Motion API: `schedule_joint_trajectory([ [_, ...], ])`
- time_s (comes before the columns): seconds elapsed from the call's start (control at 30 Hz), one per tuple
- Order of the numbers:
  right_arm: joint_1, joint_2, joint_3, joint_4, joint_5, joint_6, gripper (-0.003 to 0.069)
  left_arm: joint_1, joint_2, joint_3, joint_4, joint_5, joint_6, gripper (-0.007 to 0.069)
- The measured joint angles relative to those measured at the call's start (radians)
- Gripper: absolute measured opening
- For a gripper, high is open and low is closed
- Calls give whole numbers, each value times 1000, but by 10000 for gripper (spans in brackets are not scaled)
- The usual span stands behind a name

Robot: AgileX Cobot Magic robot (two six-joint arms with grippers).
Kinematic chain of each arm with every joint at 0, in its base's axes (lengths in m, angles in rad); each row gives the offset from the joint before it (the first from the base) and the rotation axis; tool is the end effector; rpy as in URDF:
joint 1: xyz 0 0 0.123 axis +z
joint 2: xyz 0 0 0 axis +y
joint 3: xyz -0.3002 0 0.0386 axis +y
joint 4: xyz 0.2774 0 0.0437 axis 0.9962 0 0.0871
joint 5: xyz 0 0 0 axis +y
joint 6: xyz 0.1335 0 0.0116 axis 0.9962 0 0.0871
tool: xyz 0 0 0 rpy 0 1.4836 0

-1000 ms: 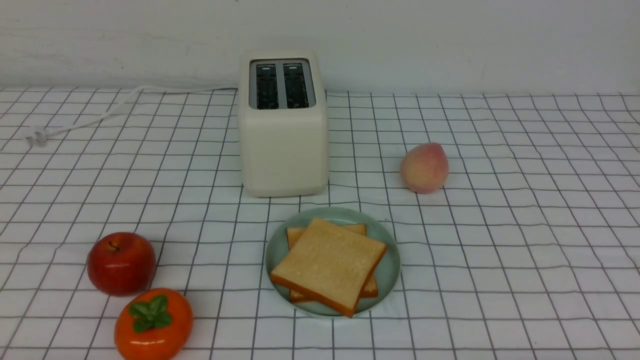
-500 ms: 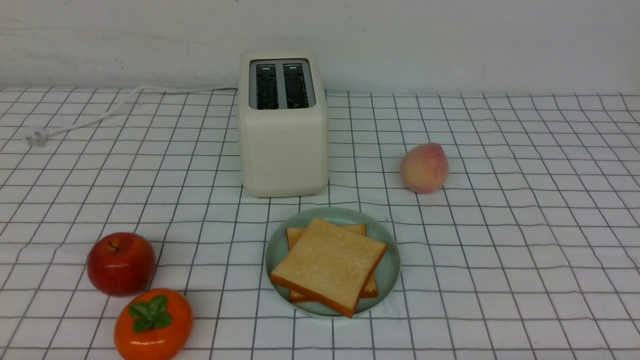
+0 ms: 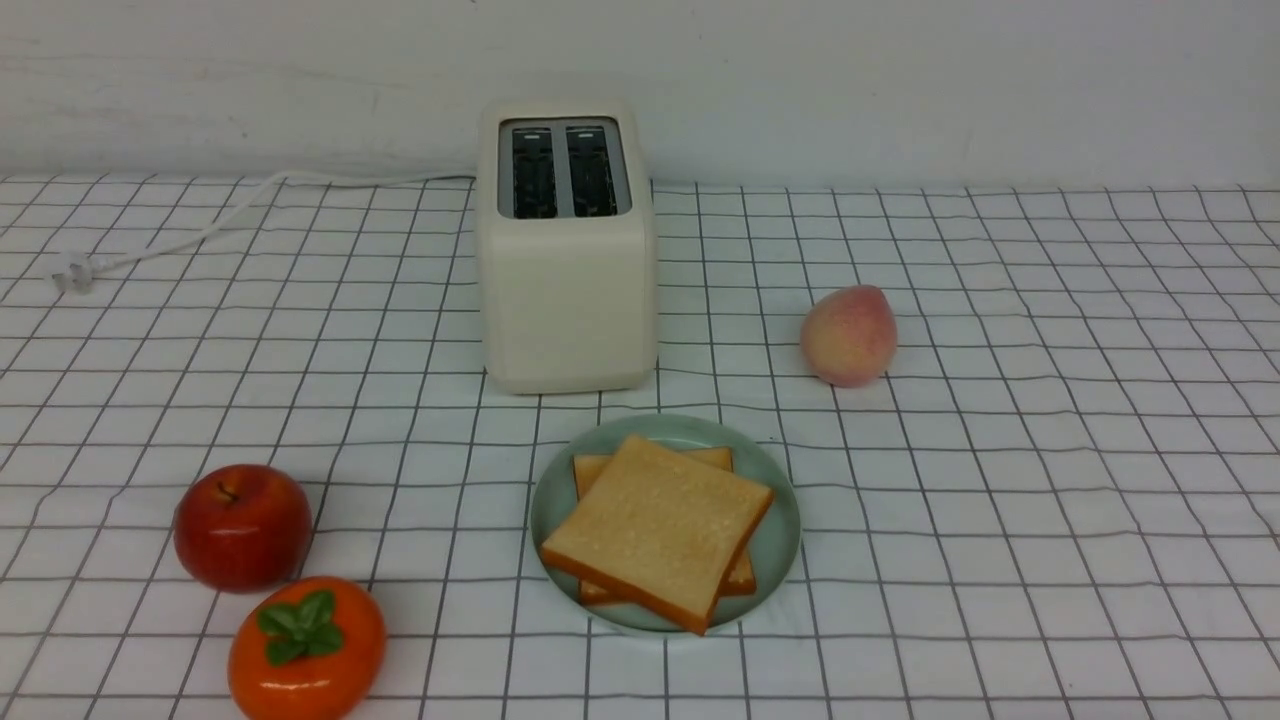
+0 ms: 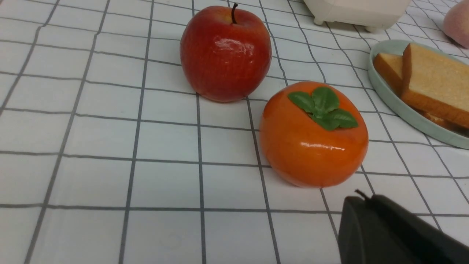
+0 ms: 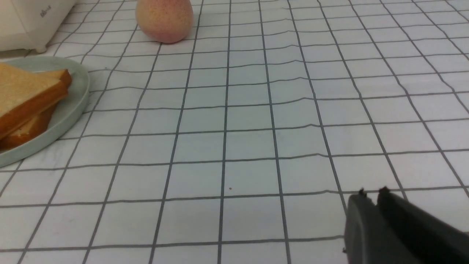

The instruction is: Take toasted bread from bread machine on white checkered table place on plate.

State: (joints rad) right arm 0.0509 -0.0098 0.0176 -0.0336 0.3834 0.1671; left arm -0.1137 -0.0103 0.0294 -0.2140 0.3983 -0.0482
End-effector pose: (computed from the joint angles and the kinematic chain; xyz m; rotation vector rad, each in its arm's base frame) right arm 0.1050 0.0037 0.1600 0.0884 1.8741 0.1168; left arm 0.1023 -0.0228 0.1546 -0.0693 1.9033 -0.3226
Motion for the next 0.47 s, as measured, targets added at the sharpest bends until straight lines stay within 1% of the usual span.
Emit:
schedule_joint_trajectory([
  [0.47, 0, 0, 0, 0, 0, 0, 64, 0, 0, 0, 0, 0, 0, 5],
])
